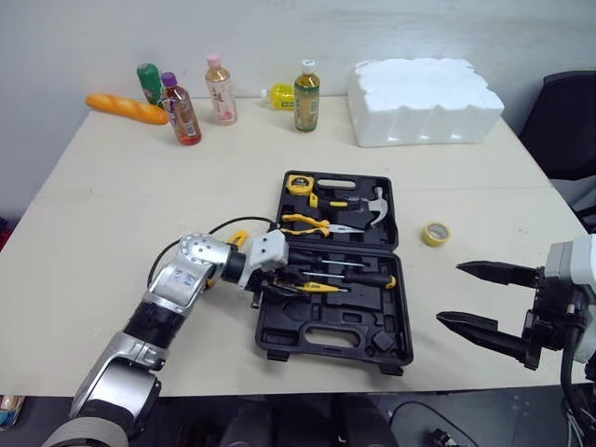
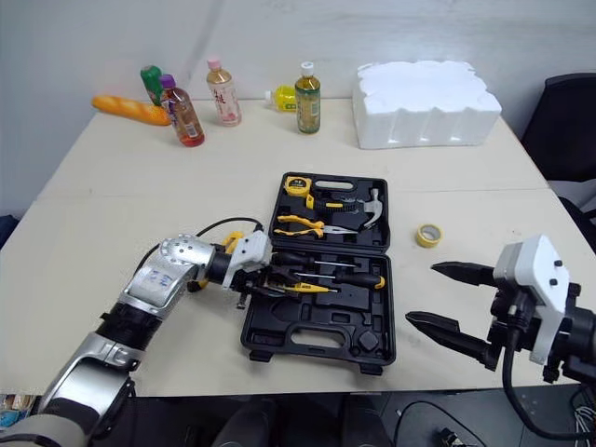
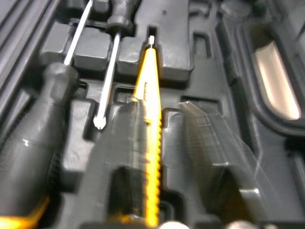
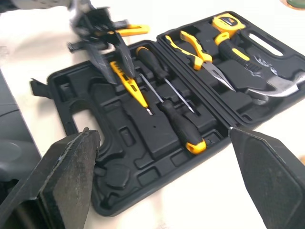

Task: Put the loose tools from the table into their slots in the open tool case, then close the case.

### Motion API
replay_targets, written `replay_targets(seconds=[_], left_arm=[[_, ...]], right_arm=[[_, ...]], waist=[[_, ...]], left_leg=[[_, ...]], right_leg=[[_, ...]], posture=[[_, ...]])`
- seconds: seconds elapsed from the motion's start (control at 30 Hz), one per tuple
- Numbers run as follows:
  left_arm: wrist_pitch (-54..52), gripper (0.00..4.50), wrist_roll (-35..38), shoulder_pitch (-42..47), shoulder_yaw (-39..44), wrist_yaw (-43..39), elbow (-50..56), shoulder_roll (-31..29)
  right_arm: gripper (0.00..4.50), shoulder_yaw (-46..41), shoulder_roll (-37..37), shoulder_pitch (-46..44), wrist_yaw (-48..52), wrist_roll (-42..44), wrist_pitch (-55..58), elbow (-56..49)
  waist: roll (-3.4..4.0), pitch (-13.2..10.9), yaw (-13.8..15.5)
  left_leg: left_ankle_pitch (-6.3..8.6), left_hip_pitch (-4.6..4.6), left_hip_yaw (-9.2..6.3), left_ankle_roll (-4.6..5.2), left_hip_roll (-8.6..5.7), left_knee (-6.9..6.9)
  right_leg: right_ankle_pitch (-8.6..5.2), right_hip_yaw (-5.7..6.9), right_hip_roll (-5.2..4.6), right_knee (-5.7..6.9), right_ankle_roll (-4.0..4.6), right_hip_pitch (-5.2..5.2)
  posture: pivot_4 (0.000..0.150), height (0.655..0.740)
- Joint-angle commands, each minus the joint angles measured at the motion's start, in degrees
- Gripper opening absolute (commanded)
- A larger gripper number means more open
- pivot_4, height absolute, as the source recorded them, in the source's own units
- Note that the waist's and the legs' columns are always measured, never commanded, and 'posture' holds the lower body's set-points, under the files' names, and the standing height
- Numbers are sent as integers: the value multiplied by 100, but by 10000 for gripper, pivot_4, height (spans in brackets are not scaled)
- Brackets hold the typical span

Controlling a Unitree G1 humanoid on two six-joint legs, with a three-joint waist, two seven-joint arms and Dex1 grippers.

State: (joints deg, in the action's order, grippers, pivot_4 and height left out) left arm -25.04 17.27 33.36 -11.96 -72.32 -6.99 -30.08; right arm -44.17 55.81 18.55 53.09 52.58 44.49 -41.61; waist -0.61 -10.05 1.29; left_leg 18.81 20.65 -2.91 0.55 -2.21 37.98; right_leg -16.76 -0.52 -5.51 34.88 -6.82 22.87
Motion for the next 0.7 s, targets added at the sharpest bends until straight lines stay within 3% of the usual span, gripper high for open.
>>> replay_targets(seconds=[0.03,0.07,0.1,0.23,0.4,0.7], left_arm=[[-759,35874,782,-267,1507,218,346,-828],[-853,42915,847,-425,1758,277,335,-1042],[-923,44769,904,-532,1916,323,341,-1184],[-420,44769,579,-1227,3034,719,-813,-2163],[28,44769,368,-1832,3760,1244,-1562,-2675],[260,44769,348,-2074,3947,1839,-1560,-2677]], right_arm=[[45000,-474,-91,272,171,-413,-204,462],[45000,-616,-101,347,235,-465,-223,584],[45000,-708,-107,395,282,-498,-241,665],[45000,-1326,-162,915,749,-1101,-584,1530],[45000,-1609,-179,1064,899,-1671,-1101,2589],[45000,-1491,-172,889,1014,-2002,-1522,3238]], waist=[[-8,-5,-15],[-4,-3,-21],[2,0,-19],[4,-8,4],[-4,-12,24],[2,-13,5]], left_leg=[[-10,7,-6,-17,2,0],[-12,15,-6,-21,2,0],[-13,22,-2,-23,2,0],[-8,41,8,-13,-5,-2],[0,50,-1,4,-10,-5],[-13,42,-3,-13,-7,-51]], right_leg=[[-2,-1,1,4,4,9],[-3,-2,1,8,6,21],[-3,0,1,12,7,34],[-3,4,-2,14,6,57],[1,-5,-24,-3,8,53],[5,-5,-28,-13,19,62]], posture=[[1500,7383],[1500,7383],[1500,7383],[1500,7383],[1500,7383],[1500,7383]])
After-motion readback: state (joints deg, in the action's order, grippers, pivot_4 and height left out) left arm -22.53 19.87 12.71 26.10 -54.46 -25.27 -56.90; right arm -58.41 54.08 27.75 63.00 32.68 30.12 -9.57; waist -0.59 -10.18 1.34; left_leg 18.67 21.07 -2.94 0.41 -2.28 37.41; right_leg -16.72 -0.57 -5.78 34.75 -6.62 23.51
